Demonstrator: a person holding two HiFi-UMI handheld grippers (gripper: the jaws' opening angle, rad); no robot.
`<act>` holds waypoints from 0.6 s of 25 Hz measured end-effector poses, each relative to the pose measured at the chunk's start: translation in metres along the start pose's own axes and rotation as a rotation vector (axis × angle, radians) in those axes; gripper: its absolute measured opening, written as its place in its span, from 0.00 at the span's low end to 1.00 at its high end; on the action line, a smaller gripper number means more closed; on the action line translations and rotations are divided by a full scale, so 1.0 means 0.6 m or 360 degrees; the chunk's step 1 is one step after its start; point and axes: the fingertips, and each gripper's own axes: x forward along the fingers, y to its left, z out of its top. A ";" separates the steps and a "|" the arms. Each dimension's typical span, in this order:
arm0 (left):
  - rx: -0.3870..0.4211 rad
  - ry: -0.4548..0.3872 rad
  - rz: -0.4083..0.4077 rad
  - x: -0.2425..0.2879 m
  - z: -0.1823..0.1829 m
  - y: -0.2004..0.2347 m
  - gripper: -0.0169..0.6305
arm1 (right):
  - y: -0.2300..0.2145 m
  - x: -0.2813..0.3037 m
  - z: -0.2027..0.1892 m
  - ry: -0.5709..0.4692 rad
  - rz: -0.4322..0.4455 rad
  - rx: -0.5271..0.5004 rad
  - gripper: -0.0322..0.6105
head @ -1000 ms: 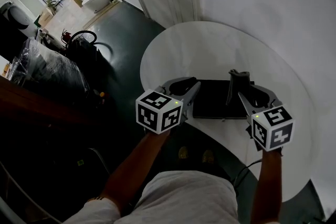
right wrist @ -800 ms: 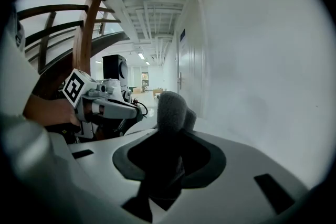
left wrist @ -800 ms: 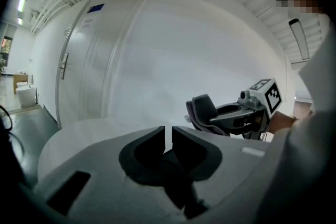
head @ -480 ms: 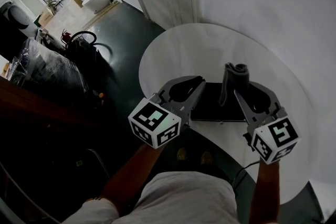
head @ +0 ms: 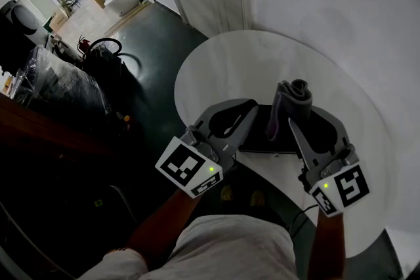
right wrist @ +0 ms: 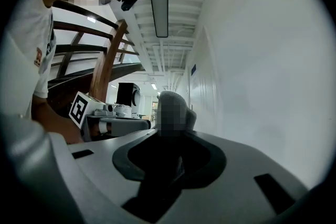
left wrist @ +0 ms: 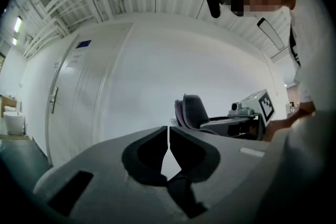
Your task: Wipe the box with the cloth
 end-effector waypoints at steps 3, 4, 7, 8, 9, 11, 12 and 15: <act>0.0038 -0.0078 -0.0018 -0.004 0.019 -0.011 0.06 | 0.010 -0.006 0.015 -0.0094 0.0025 -0.0018 0.21; 0.0050 -0.0095 -0.0024 -0.005 0.023 -0.014 0.06 | 0.013 -0.007 0.020 -0.0124 0.0031 -0.0022 0.21; 0.0075 -0.0113 -0.0031 -0.008 0.030 -0.021 0.06 | 0.018 -0.008 0.034 -0.0209 0.0046 -0.0032 0.21; 0.0075 -0.0106 -0.0031 -0.009 0.031 -0.023 0.06 | 0.020 -0.009 0.038 -0.0232 0.0050 -0.0035 0.21; 0.0077 -0.0100 -0.0029 -0.010 0.032 -0.025 0.05 | 0.022 -0.010 0.041 -0.0250 0.0053 -0.0037 0.21; 0.0088 -0.0097 -0.0025 -0.013 0.033 -0.029 0.05 | 0.027 -0.012 0.044 -0.0282 0.0058 -0.0037 0.21; 0.0093 -0.0099 -0.0023 -0.016 0.034 -0.030 0.05 | 0.030 -0.014 0.045 -0.0295 0.0060 -0.0036 0.21; 0.0095 -0.0108 -0.0016 -0.019 0.037 -0.030 0.05 | 0.032 -0.016 0.044 -0.0305 0.0059 -0.0033 0.21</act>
